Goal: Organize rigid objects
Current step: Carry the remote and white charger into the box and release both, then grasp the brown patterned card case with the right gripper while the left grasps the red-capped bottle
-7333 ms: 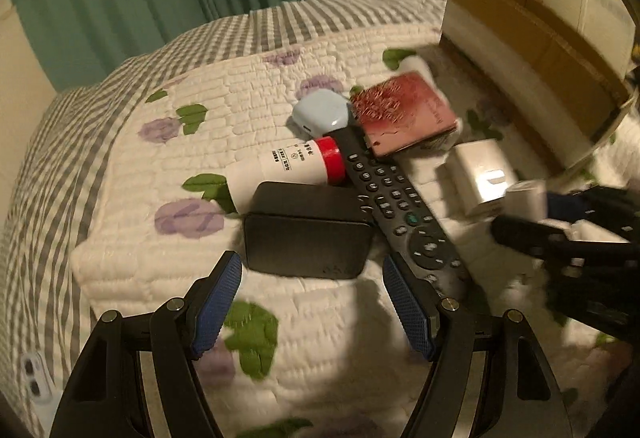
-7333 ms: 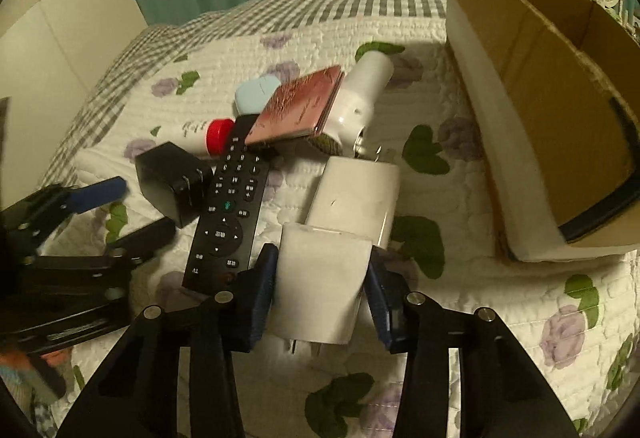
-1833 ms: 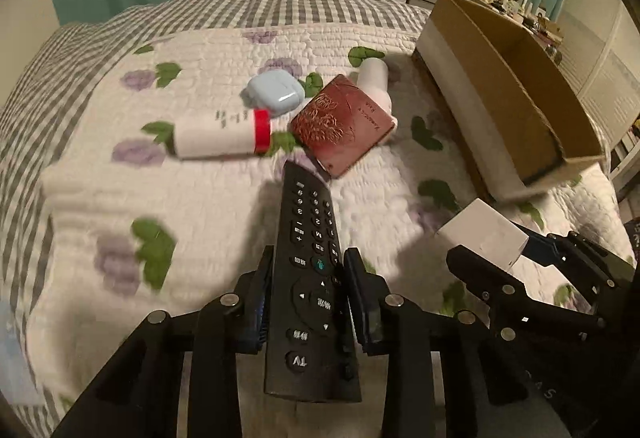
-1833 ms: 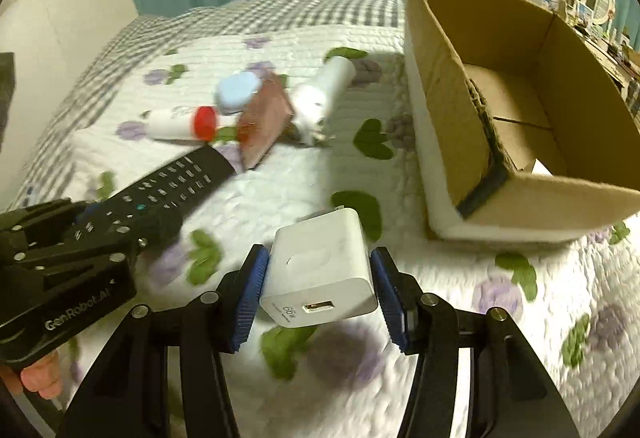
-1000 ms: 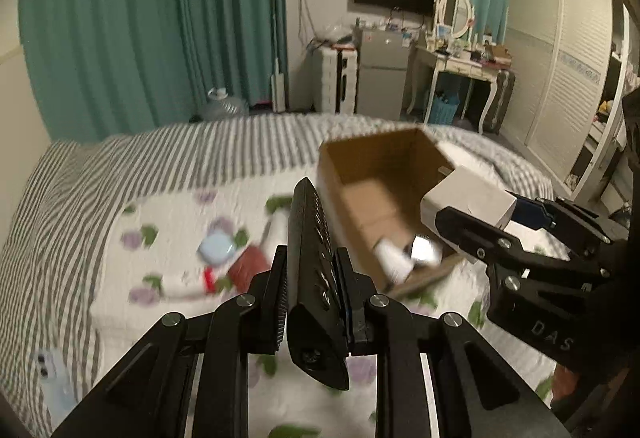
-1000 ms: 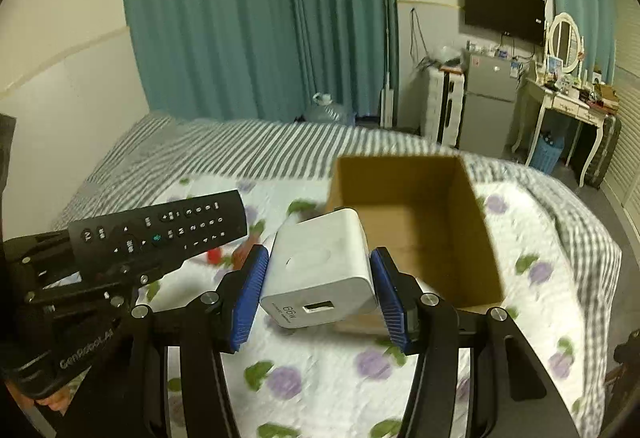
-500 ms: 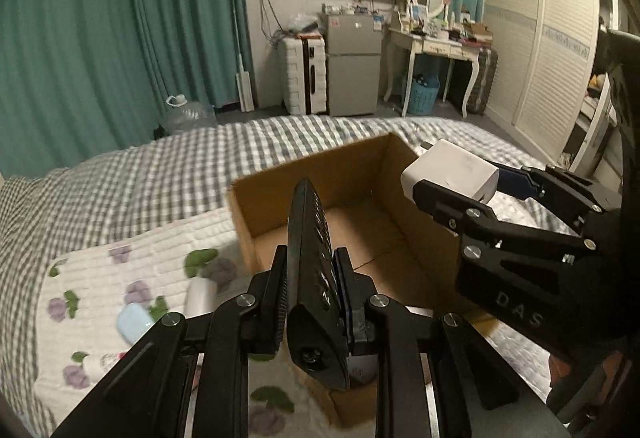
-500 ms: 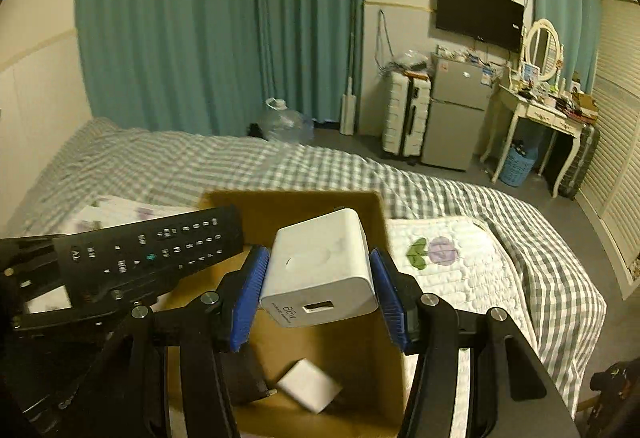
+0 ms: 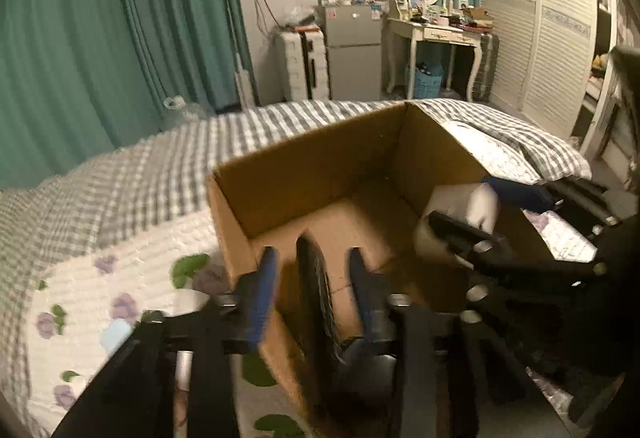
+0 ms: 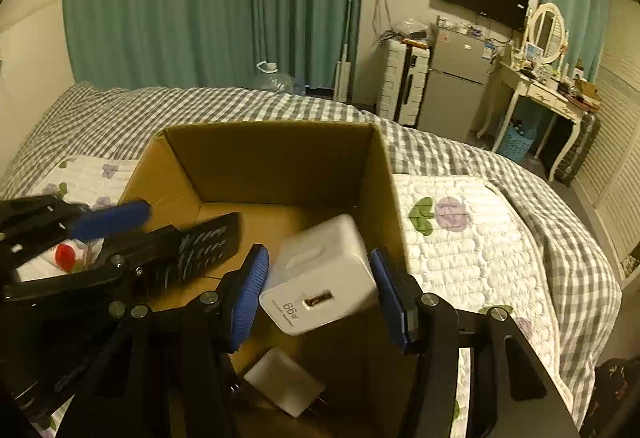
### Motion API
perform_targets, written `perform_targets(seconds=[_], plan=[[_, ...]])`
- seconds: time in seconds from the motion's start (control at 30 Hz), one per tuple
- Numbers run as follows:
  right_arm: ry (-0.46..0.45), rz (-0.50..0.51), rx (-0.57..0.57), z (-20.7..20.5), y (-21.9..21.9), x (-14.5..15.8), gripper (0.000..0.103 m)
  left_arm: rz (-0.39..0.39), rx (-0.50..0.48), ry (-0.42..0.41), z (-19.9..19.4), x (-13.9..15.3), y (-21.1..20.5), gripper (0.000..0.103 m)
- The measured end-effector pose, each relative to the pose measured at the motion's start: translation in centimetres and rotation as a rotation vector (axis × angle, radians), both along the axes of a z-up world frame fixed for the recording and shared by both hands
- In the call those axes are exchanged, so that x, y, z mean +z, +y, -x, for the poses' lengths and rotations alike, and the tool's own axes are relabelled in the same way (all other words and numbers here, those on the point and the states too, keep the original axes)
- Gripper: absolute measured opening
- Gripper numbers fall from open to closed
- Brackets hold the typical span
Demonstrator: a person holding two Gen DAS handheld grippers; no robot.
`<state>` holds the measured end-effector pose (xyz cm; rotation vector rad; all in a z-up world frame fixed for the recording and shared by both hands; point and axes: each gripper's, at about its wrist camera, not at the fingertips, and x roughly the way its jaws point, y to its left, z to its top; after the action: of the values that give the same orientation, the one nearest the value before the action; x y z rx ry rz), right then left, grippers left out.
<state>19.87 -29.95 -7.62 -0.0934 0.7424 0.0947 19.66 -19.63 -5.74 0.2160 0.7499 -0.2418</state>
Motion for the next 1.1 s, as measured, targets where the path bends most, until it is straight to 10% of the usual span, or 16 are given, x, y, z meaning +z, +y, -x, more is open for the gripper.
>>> perform_targets(seconds=[0.17,0.67,1.1], plan=[[-0.075,-0.002,-0.066,2.4,-0.8,2.1,0.075,0.022,-0.012,-0.013,2.3,1.9,1.1,0.057],[-0.104,-0.045,-0.027,12.3,4.1,8.3,0.086,0.024,0.184,-0.125,10.2,9.4,15.2,0.065],[-0.024,-0.016,0.193,12.5,17.7,5.1,0.088,0.013,0.341,-0.01,9.9,1.4,25.4,0.066]])
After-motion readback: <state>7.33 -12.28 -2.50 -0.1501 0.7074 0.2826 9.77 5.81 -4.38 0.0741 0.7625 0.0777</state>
